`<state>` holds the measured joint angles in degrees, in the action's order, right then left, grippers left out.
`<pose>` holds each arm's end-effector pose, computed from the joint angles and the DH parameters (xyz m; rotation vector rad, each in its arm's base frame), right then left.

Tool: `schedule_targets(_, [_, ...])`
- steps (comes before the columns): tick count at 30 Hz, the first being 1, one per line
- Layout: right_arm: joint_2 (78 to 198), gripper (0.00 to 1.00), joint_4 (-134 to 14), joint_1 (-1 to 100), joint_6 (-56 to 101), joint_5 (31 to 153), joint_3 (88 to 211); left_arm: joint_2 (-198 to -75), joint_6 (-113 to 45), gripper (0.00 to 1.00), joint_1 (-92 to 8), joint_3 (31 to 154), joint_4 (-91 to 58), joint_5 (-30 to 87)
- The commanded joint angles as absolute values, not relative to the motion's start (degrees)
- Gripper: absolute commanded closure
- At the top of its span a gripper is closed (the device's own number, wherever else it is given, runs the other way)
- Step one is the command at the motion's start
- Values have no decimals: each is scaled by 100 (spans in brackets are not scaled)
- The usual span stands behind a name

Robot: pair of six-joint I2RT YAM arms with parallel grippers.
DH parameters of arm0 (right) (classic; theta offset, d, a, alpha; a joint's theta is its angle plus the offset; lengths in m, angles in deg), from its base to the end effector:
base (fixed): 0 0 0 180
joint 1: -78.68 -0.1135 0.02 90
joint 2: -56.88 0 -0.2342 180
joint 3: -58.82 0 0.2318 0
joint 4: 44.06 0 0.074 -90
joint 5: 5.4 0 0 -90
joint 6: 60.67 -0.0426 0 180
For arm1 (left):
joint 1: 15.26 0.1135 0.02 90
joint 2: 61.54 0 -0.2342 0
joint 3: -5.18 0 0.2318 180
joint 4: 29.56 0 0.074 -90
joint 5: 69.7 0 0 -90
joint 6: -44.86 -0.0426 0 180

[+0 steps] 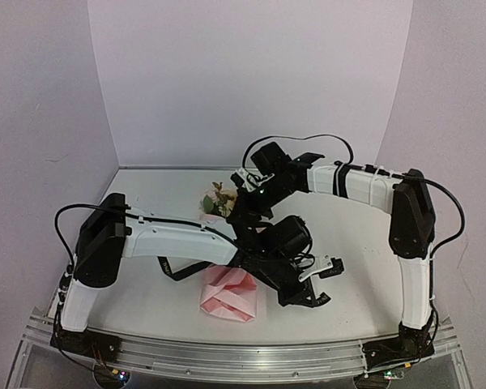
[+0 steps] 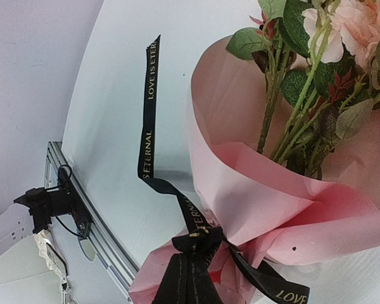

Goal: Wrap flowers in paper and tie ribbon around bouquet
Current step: Cross the half-tied ribbon over the folded bouquet.

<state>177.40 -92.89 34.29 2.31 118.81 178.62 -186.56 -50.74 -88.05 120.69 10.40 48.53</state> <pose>0.2988 0.3260 0.2292 -0.6945 2.5645 1.2274 0.1155 -0.4411 0.1822 1.8366 1.8689 -1.0795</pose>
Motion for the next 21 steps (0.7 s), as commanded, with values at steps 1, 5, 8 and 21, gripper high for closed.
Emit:
schedule_targets(1, [17841,100,-9210,3447,271,12002,18152,-18735,-4847,97,-8789,12237,651,4878])
schedule_targets(5, [17869,100,-9210,3447,237,12133,18149,-18113,-4250,65,-8679,11375,-304,4426])
schedule_targets(8, [17826,100,-9206,3439,270,12090,18029,-17426,-3781,50,-8411,10689,-965,4397])
schedule_targets(21, [17480,100,-9094,3276,167,11656,17812,-13964,-2090,58,-6825,7292,-2396,3191])
